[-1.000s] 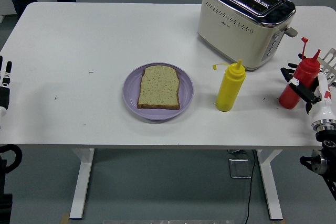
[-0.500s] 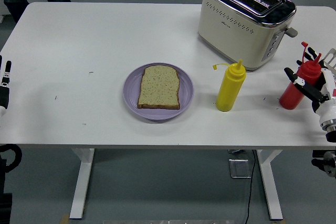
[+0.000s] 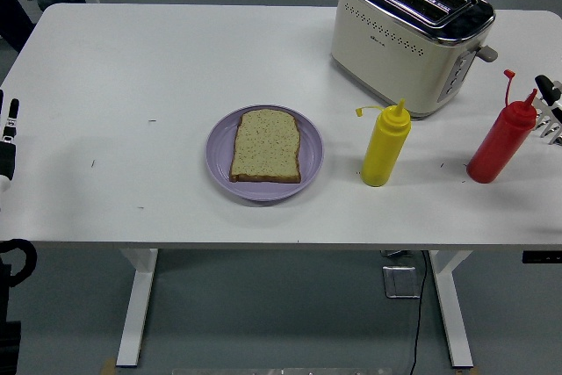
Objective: Pick up the cup,pour liquid into bread,place the cup on the desk
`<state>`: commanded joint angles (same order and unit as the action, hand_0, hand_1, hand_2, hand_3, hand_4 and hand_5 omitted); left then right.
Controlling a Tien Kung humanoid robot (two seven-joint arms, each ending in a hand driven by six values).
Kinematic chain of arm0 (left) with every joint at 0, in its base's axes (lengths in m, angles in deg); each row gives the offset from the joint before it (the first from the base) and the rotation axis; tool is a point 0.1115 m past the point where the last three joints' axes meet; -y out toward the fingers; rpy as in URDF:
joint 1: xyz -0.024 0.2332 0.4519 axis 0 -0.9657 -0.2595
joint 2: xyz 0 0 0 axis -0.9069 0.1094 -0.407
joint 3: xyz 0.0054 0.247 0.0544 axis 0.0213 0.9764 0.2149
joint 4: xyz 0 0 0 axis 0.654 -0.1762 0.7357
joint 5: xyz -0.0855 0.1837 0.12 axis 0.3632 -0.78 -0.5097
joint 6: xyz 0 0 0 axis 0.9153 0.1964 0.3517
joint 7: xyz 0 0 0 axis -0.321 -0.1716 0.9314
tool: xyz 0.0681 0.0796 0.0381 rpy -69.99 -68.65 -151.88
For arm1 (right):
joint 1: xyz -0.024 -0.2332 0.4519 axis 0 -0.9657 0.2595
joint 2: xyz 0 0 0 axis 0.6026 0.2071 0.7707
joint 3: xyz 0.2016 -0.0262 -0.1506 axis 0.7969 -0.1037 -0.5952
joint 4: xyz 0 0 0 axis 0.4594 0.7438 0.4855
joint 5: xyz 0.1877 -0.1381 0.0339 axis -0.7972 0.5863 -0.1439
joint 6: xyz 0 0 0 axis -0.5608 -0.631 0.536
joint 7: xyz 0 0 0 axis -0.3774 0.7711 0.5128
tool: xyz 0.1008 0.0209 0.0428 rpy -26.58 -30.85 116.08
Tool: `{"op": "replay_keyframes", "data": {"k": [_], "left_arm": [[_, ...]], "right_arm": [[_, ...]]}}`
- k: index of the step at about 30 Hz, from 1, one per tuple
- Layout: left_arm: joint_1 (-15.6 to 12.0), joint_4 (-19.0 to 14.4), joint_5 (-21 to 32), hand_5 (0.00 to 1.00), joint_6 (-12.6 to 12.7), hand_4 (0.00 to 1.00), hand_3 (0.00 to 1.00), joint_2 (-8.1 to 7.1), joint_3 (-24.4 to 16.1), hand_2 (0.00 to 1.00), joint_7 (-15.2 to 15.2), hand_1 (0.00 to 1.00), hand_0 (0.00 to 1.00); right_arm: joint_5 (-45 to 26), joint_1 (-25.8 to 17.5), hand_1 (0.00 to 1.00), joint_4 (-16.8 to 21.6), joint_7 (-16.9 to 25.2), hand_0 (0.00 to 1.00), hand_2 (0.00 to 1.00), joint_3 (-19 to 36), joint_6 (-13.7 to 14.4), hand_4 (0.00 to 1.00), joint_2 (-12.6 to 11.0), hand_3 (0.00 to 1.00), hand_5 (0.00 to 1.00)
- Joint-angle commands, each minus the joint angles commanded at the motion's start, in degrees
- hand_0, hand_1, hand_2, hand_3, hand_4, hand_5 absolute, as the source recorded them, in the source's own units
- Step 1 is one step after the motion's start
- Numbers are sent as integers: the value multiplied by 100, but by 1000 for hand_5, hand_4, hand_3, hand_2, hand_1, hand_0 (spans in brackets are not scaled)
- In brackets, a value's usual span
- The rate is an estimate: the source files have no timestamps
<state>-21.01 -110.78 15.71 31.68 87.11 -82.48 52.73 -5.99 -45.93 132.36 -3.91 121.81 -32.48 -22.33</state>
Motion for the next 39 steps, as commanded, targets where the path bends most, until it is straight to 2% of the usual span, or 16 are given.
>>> {"op": "replay_keyframes", "data": {"k": [3,4,6,9,10,13,15,16,21,22,27,28,33,34,39], "left_arm": [[3,0,0,998,0,566,684,0,0,749,2,754,789],[4,-1,0,998,1,566,685,0,-1,749,0,754,789],[5,-1,0,998,3,566,685,0,-6,749,0,754,789],[11,-1,-2,998,1,566,685,0,-9,749,1,754,789],[11,0,-2,998,1,566,685,0,-10,749,2,754,789],[8,2,-1,998,-1,566,685,0,-10,749,3,754,789],[5,1,-2,998,-1,566,685,0,-13,749,2,754,789],[2,1,-2,998,-1,565,685,0,-14,749,2,754,789],[3,3,-3,998,-6,565,685,0,-8,749,3,754,789],[5,3,-4,998,-7,567,685,0,-6,749,3,754,789],[2,4,-8,998,-10,567,685,0,2,749,2,754,789],[2,4,-8,998,-10,568,685,0,3,749,2,754,789],[-7,3,-9,998,-11,568,685,0,9,749,1,754,789],[-8,3,-10,998,-11,565,685,0,10,749,0,754,789],[-21,3,-9,998,-12,565,685,0,17,749,-1,754,789]], "right_arm": [[-411,1,912,206,-90,971,993,247,-102,964,-26,998,302],[-634,8,856,264,-120,928,931,365,-151,926,-26,986,357],[-1150,42,856,310,-253,928,931,619,-276,926,0,986,357],[-1858,116,856,215,-521,928,931,895,-348,926,33,986,357],[-2067,134,780,169,-574,850,834,935,-392,798,51,890,546],[-2812,176,780,-5,-752,850,834,1045,-554,798,130,890,546],[-3296,182,780,-72,-838,850,834,1082,-544,798,188,890,546],[-3519,186,760,-118,-895,824,792,1080,-540,735,213,835,624],[-4616,214,760,-329,-1110,824,792,1038,-533,735,310,835,624],[-4670,215,742,-361,-1121,802,770,1033,-539,698,331,802,661],[-4687,200,742,-478,-1188,802,770,1024,-582,698,392,802,661],[-4677,199,733,-490,-1207,794,763,1025,-589,670,394,794,687],[-4572,198,733,-536,-1464,794,763,1063,-625,670,390,794,687],[-4558,198,727,-546,-1504,790,756,1072,-625,658,391,785,719],[-4540,192,727,-576,-1572,790,756,1075,-620,658,393,785,719]]}}
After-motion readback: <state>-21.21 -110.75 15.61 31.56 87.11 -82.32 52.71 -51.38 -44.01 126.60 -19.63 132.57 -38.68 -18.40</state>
